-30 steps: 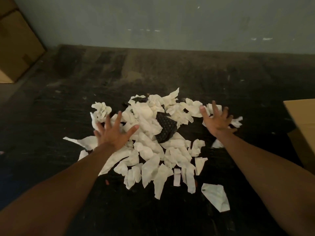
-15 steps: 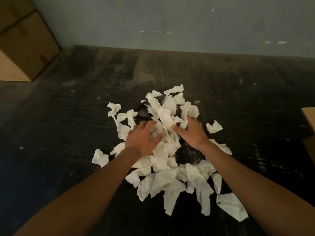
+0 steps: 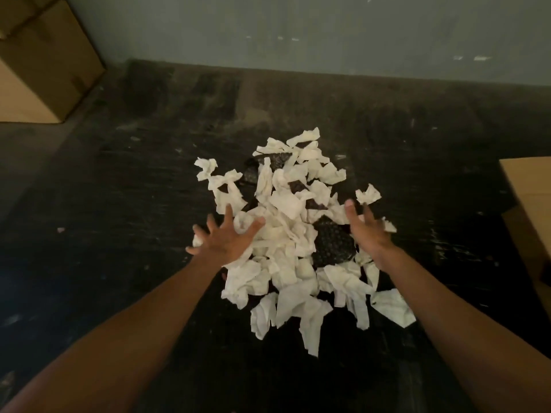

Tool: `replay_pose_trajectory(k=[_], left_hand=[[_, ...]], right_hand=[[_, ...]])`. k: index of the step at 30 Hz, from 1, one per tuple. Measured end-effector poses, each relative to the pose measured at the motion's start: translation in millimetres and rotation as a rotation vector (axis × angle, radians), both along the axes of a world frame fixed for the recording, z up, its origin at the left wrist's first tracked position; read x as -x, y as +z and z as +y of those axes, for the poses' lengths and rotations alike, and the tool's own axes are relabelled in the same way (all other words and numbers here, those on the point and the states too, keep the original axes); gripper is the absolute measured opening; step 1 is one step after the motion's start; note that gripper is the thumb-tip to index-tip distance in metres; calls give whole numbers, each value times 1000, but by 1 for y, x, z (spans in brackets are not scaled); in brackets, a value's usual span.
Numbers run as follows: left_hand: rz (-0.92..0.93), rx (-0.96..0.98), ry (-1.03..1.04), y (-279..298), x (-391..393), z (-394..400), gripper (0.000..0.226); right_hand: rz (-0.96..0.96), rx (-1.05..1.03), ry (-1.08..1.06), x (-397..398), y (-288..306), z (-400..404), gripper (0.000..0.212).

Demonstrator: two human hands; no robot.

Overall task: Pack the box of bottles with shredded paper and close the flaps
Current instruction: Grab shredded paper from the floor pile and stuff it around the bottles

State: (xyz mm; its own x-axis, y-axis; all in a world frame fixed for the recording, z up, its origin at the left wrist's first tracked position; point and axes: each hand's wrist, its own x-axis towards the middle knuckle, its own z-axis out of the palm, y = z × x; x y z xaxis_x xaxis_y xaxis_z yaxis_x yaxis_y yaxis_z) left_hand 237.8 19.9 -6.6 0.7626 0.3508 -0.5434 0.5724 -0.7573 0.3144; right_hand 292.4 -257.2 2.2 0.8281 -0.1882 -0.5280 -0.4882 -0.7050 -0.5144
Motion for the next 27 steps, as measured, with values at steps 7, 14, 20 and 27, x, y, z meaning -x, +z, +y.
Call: replay_pose_trajectory(k=[7,14,20,27], left_hand=[[-185,58,-233,19,4,-32,109],[-235,-216,-984,0,65,-24,142],[-337,-271,-876,-18,38,-50,143],[-356,-352,-764,-5,-19,-28,150]], right_hand=[[-130,-346,151,22,23,26,92],[-130,329,852,94,-8,-34,144],[-275,412,858,73,-27,-6,142],[-359,442,812,-7,-2,24,145]])
